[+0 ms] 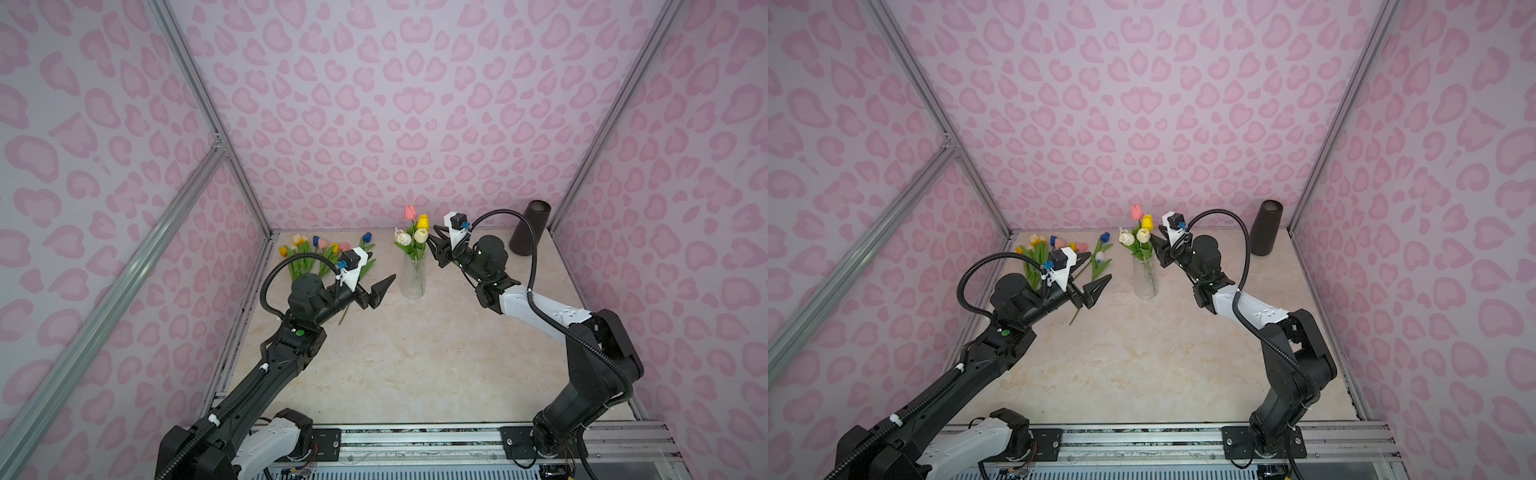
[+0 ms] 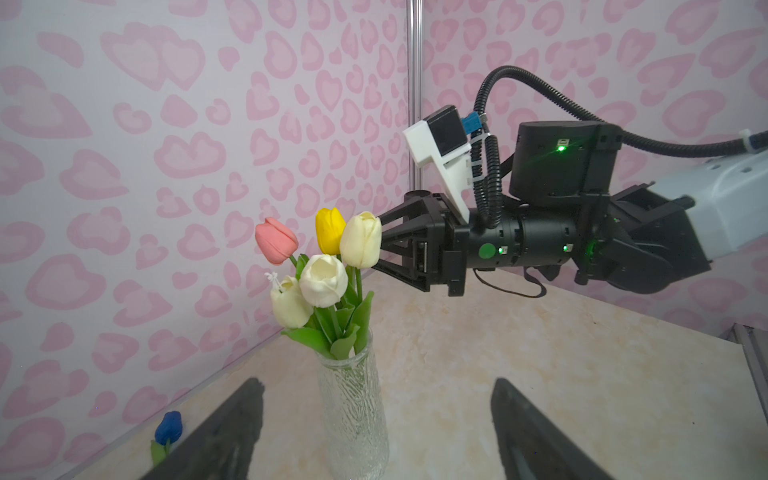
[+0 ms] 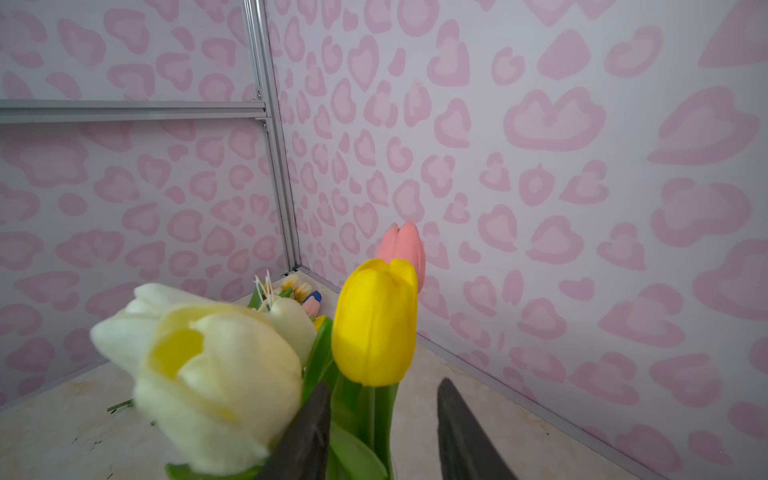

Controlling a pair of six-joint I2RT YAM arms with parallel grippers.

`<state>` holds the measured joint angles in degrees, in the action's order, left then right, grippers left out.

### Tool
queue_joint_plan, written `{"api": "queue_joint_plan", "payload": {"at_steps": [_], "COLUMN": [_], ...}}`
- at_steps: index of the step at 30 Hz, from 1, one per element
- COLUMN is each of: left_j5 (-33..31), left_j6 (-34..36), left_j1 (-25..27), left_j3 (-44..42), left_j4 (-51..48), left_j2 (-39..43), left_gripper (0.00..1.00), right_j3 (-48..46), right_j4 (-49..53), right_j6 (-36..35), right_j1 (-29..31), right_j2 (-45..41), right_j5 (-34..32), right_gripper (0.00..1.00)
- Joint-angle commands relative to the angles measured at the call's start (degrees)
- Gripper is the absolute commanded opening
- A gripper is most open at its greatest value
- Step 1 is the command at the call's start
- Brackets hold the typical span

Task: Arrange the flowers into the vase
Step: 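Lower the yellow tulip stem into the glass vase with the right gripper, then open the right gripper and draw it back while the left gripper moves to the pile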

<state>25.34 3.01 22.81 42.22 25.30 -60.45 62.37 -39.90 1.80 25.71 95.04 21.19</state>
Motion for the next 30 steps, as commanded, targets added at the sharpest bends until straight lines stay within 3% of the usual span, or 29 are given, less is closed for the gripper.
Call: {"api": "queue_joint_plan", "payload": {"at_steps": [1,11,20,30], "left_j5": [-3.64,-5.41,-14.41,-21.61], "left_j6": [0.94,0.97,-2.93,-6.21], "left_j1": [-0.6,-5.68,-7.51,-8.31], "left_j3": [0.54,-2.44,1.99,24.88], "left_j4": [0.51,1.05,-7.85,-38.26], "left_j2": [-0.84,-5.71,-14.13,-36.54], "left_gripper": [0.87,0.84,0.78,0.72], "right_j3": [-1.24,-10.45,-26.05,-30.16], "right_j4": [1.33,1.56,-8.18,-11.2], "right_j6": [-0.23,1.54,0.33,-2.39], "right_j1": [0.04,0.76,4.58,5.91], "right_j2": [-2.72,-16.3,-24.01,-21.68], "right_j5": [-0.11,-1.72,-7.96,-11.95], "right_gripper": [0.45,0.48,0.47,0.47]}}
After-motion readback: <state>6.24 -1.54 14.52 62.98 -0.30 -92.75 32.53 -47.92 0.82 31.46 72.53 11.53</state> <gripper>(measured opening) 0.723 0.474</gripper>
